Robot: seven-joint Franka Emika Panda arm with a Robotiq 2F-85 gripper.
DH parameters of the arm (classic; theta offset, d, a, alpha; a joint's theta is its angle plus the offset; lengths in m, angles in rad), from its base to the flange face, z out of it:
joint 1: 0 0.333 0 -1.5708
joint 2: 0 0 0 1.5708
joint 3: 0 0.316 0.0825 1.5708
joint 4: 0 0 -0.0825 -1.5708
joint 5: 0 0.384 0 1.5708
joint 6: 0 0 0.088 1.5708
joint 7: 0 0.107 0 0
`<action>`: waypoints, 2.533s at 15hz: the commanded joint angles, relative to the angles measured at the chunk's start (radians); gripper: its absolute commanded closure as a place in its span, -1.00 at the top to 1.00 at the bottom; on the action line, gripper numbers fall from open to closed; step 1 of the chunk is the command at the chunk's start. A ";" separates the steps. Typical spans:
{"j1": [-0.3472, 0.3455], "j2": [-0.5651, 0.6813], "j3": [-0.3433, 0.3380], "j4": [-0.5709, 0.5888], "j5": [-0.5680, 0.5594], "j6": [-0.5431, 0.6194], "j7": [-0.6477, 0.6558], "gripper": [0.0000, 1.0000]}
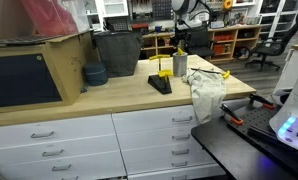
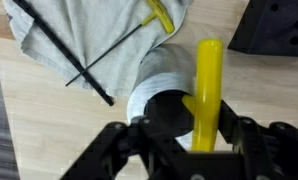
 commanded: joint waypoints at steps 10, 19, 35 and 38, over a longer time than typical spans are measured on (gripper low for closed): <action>0.026 -0.004 -0.018 0.024 -0.087 -0.021 0.093 -0.03; 0.036 -0.011 -0.016 0.001 -0.081 -0.016 0.120 1.00; 0.010 -0.035 0.040 -0.024 -0.046 -0.009 -0.214 1.00; 0.022 -0.033 0.021 -0.017 -0.063 0.005 -0.127 1.00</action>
